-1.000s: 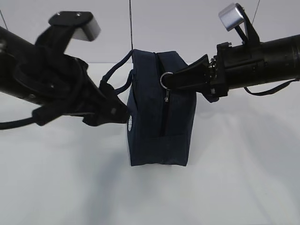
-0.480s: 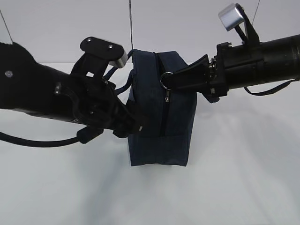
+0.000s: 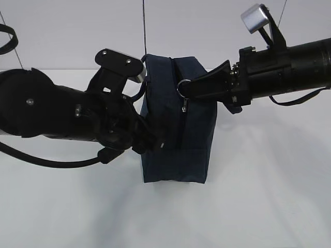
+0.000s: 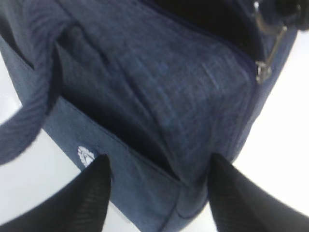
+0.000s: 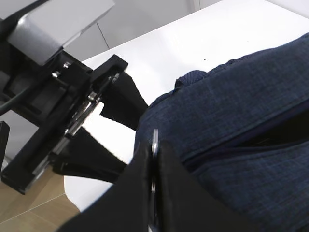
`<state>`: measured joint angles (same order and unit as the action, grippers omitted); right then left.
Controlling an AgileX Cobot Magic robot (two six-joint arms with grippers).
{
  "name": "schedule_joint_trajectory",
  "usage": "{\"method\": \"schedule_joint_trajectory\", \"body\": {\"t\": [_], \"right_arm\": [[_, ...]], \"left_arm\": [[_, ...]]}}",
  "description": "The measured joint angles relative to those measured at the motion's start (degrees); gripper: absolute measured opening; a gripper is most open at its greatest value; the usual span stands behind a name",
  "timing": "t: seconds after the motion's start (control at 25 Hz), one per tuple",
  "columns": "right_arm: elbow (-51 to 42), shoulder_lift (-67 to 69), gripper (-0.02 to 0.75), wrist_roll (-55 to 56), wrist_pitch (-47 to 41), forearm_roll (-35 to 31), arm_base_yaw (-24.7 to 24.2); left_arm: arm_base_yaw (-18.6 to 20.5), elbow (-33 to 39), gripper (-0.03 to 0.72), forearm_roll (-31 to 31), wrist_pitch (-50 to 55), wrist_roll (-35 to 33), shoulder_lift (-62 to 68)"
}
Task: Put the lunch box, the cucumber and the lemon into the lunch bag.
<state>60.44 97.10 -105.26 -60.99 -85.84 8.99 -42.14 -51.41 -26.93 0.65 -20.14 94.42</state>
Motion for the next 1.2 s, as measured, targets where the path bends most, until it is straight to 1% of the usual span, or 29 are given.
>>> {"method": "schedule_joint_trajectory", "body": {"t": [0.08,0.32,0.4,0.6,0.72,0.96,1.2], "right_arm": [[0.0,0.0,0.001,0.0,0.0,0.0,0.0],[0.0,0.0,0.001,0.7,0.7,0.1,0.0],[0.0,0.0,0.001,0.9,0.8,0.1,0.0],[0.0,0.0,0.001,1.0,1.0,0.0,0.0],[0.0,0.0,0.001,1.0,2.8,-1.0,0.0],[0.0,0.0,0.001,0.1,7.3,-4.7,0.0],[0.0,0.0,0.001,-3.7,9.2,-10.2,0.1]], "left_arm": [[0.0,0.0,0.382,-0.1,-0.6,0.0,0.4],[-0.1,0.0,0.071,-1.8,-2.0,0.0,2.8],[-0.1,0.0,0.017,-2.0,-2.3,0.0,3.3],[-0.1,0.0,0.004,-2.8,-2.3,0.0,3.3],[-0.1,0.0,0.004,-2.8,-2.0,0.0,3.3],[-0.1,0.0,0.003,-2.9,-1.6,0.0,3.3],[-0.1,0.0,0.003,-3.0,-0.6,0.0,3.3]]}}
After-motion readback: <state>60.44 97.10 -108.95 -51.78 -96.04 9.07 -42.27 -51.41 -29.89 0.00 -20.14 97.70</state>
